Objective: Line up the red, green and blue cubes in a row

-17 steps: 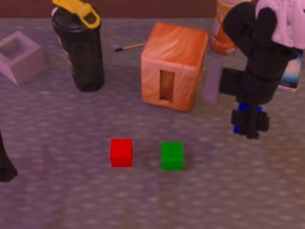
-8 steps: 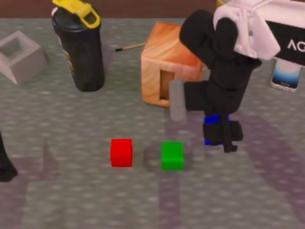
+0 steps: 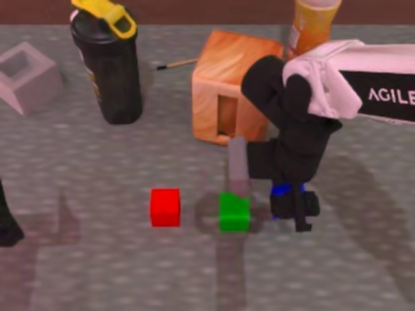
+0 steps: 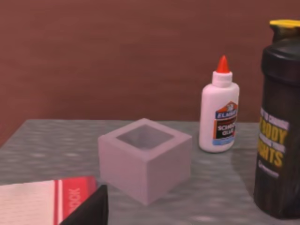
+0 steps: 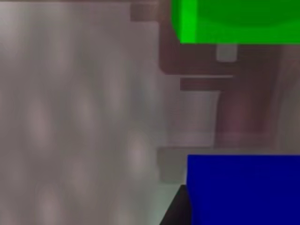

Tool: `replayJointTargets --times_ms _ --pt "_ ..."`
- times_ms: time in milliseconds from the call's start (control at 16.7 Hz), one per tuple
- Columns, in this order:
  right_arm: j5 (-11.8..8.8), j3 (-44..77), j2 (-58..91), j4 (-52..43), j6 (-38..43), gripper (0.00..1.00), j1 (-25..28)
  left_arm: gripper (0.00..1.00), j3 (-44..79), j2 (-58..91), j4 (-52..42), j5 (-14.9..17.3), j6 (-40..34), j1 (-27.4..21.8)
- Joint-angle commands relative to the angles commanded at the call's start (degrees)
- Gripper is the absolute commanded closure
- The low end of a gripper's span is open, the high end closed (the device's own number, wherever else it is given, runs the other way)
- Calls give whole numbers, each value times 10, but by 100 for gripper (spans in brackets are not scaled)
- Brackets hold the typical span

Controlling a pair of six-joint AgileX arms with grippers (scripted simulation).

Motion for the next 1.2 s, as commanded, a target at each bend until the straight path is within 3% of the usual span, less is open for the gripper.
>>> replayJointTargets --times_ms 300,1080,1200 --pt "0 -12 6 14 -1 100 1 0 0 0 0 0 0 0" --pt "0 -12 6 14 -1 2 1 0 0 0 0 0 0 0" --pt "0 -12 6 14 -1 0 1 0 0 0 0 0 0 0"
